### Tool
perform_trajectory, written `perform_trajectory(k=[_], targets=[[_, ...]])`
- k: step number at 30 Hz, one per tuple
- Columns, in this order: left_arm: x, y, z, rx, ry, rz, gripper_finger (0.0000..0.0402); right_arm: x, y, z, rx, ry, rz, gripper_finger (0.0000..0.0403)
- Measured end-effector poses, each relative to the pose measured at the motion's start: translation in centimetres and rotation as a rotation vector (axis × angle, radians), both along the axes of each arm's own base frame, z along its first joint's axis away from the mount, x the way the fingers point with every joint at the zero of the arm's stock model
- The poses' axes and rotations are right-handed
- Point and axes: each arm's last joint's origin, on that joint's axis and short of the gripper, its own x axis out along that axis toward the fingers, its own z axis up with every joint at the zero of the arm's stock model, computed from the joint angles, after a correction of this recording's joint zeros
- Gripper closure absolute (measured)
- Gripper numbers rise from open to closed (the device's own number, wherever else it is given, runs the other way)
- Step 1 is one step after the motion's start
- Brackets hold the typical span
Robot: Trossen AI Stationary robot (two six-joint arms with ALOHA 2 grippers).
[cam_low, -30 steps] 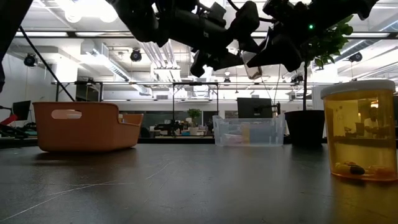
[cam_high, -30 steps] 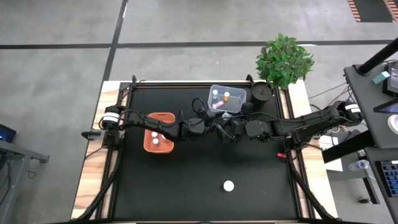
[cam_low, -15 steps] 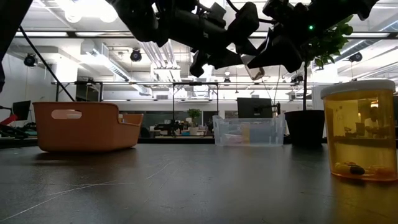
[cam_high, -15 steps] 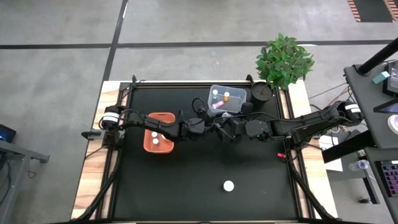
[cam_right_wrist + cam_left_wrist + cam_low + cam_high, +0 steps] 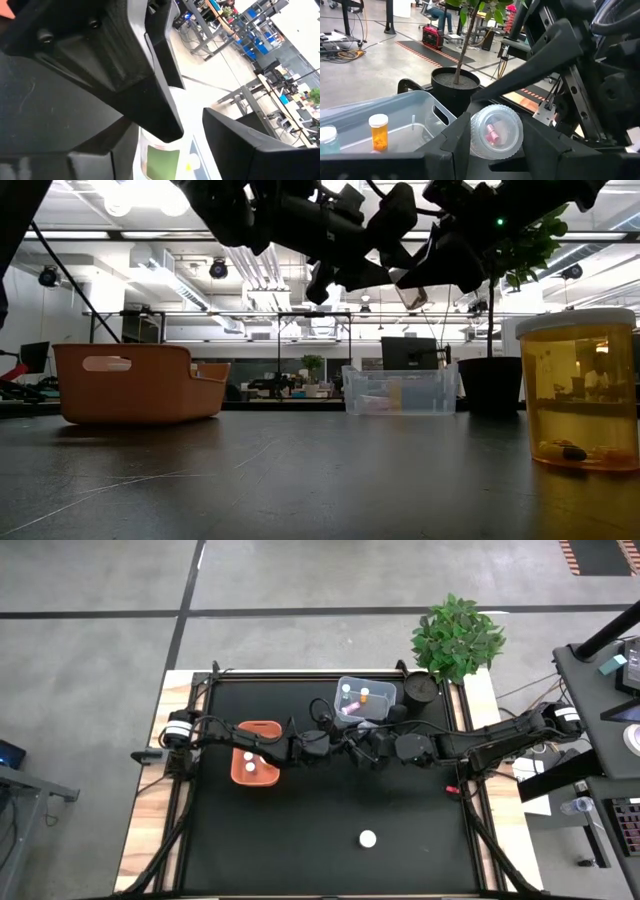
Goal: Pick and place medicine bottles into bin by pill shape (circle, oval)
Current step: Put the transparent capsule pill bottle into the orange bin
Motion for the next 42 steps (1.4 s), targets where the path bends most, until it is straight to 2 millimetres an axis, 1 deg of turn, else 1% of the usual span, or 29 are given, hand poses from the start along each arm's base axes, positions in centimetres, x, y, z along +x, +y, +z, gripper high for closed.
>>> perform_trajectory(k=[4,6,9,11,14,16,19,23,25,28,30,36,39,42], targets=[[-0.1,0.0,-0.1,0.009,0.014,0.01,0.0272,0.0,0.0,0.0,-0.001,0.003,-0.001,0.0177],[-0.3,0.1,0.1,0.029,0.06,0.022,0.0272,0.0,0.0,0.0,-0.001,0.006,0.0,0.0174],[-1.5,0.2,1.4,0.043,0.171,0.042,0.0272,-0.3,0.0,0.1,-0.002,0.009,-0.001,0.0173],[-3.0,0.3,2.9,0.051,0.253,0.055,0.0272,-0.5,0.0,0.3,0.001,0.008,-0.002,0.0172],[-5.6,1.0,5.1,0.051,0.358,0.092,0.0272,-1.0,-0.1,0.7,0.022,-0.01,-0.012,0.0172],[-7.5,1.5,5.9,0.007,0.418,0.119,0.0272,-1.3,-0.1,1.0,0.035,-0.023,-0.017,0.0172],[-10.3,1.9,6.2,-0.086,0.532,0.17,0.0272,-1.6,-0.2,1.2,0.048,-0.034,-0.022,0.0172],[-13.6,1.8,5.5,-0.207,0.669,0.249,0.0272,-1.6,-0.1,1.4,0.061,-0.042,-0.009,0.0172],[-14.6,1.8,4.7,-0.262,0.7,0.27,0.0272,-1.6,-0.1,1.4,0.066,-0.043,-0.001,0.0172],[-15.2,1.7,3.2,-0.34,0.729,0.272,0.0272,-1.6,-0.1,1.3,0.072,-0.046,-0.004,0.0172],[-15.5,1.6,2.5,-0.375,0.747,0.261,0.0272,-1.6,-0.1,1.3,0.073,-0.046,-0.004,0.0172],[-16.0,1.6,2.2,-0.383,0.792,0.261,0.0272,-1.6,-0.1,1.3,0.073,-0.046,-0.004,0.0172],[-16.6,1.6,2.2,-0.399,0.828,0.282,0.0272,-1.6,-0.1,1.3,0.072,-0.045,-0.004,0.0172],[-17.2,1.6,1.6,-0.428,0.843,0.317,0.0272,-1.6,-0.1,1.3,0.072,-0.044,-0.004,0.0172]])
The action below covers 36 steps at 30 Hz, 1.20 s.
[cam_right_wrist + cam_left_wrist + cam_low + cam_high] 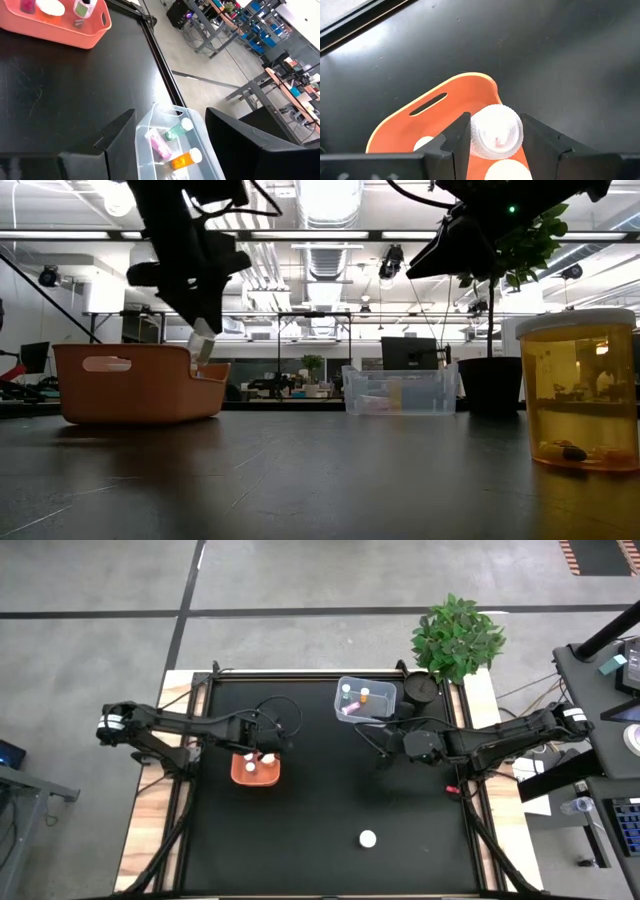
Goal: Pick and place medicine bottles into bin by pill shape (circle, oval)
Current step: Put the transparent capsule pill bottle into the orange bin, then put the large orange capsule pill bottle into the orange bin
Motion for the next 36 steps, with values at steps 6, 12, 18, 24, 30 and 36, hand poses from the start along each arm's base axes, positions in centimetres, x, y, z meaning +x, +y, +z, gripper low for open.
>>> perform_trajectory(k=[6,12,18,24,30,36], targets=[[-0.7,0.1,-1.1,-0.003,-0.052,0.063,0.0272,0.0,0.0,0.0,0.0,0.002,0.0,0.0171],[-1.1,0.4,-2.7,-0.002,-0.104,0.085,0.0272,0.0,0.0,0.0,0.001,0.001,0.002,0.017],[-1.2,0.8,-4.2,-0.001,-0.123,0.103,0.0272,0.0,0.0,0.0,0.001,0.001,0.002,0.017],[-1.4,1.1,-5.2,-0.001,-0.133,0.113,0.0269,0.0,0.0,0.0,0.001,0.001,0.002,0.017],[-1.5,1.3,-5.5,0.0,-0.141,0.122,0.0235,0.0,0.0,0.0,0.0,0.001,0.002,0.017],[-1.5,1.4,-5.5,0.006,-0.13,0.111,0.0209,0.0,0.0,0.0,0.0,0.002,0.002,0.017]])
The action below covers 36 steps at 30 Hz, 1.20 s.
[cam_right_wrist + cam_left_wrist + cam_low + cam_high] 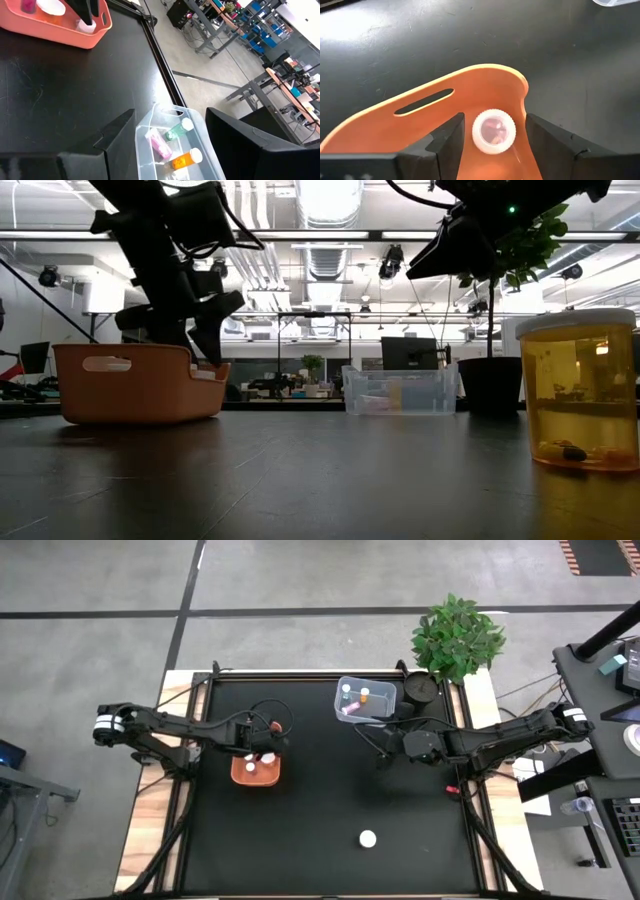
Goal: Pick and place medicine bottles into bin by pill shape (circle, oval)
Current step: Put the large orange capsule pill bottle into the orange bin
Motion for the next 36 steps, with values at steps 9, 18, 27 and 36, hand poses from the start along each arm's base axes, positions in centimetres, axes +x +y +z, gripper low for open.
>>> perform_trajectory(k=[9,18,27,36], targets=[[0.2,0.0,0.7,0.024,0.014,-0.052,0.0206,0.0,0.0,0.0,0.0,0.0,0.0,0.017],[2.2,0.1,5.6,0.161,0.007,-0.279,0.0205,0.0,0.0,0.0,0.017,-0.011,-0.007,0.017],[4.7,-2.5,9.7,0.441,-0.081,-0.629,0.0205,0.2,0.9,-0.4,0.291,-0.033,0.23,0.0172],[5.2,-6.0,9.1,0.605,-0.185,-0.815,0.0205,-0.5,5.0,-0.8,0.719,0.006,0.445,0.0178]])
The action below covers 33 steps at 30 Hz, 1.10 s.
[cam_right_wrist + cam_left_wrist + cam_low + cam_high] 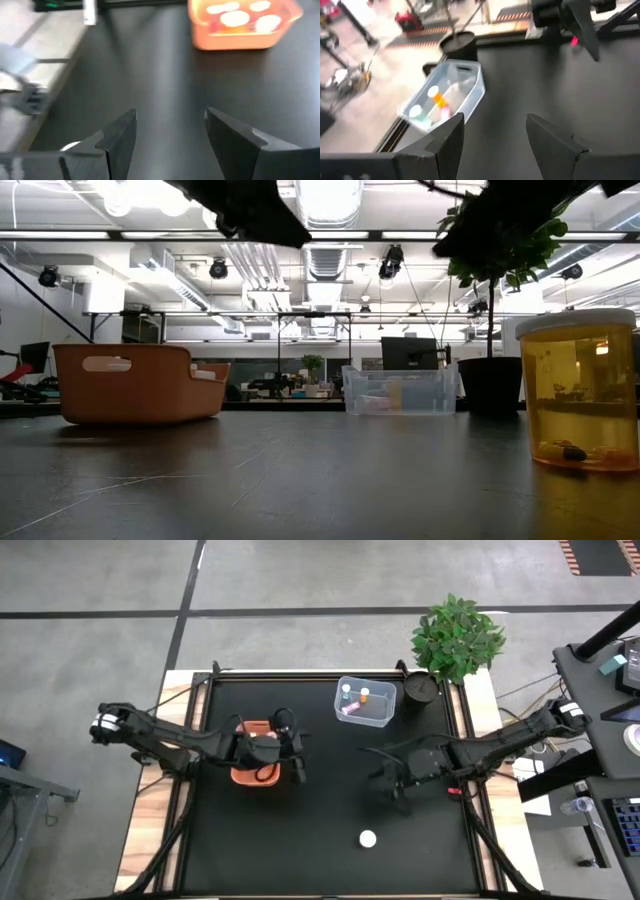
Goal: Pick and place medicine bottles into bin by pill shape (circle, oval)
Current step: Put the large orange capsule pill bottle into the orange bin
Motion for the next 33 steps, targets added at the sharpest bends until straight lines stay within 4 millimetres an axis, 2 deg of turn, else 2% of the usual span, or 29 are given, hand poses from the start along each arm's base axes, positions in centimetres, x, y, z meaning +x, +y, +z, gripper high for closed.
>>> perform_trajectory(k=[4,8,17,22,33], targets=[[0.2,-0.7,-0.1,0.036,-0.069,-0.04,0.0205,-0.8,2.5,0.1,0.114,0.01,0.043,0.0178],[0.4,-0.7,0.1,0.067,-0.121,-0.05,0.0205,-1.4,4.2,0.4,0.163,0.02,0.017,0.0179],[0.6,-0.8,2.9,0.252,-0.306,-0.076,0.0205,-1.4,5.5,3.1,0.157,-0.017,-0.011,0.0179],[0.3,-0.7,4.4,0.363,-0.402,-0.065,0.0205,-0.3,6.0,3.4,0.106,0.023,-0.032,0.0179],[-0.3,-0.7,4.7,0.392,-0.406,-0.063,0.0205,3.6,8.2,4.3,-0.086,0.357,-0.059,0.0179]])
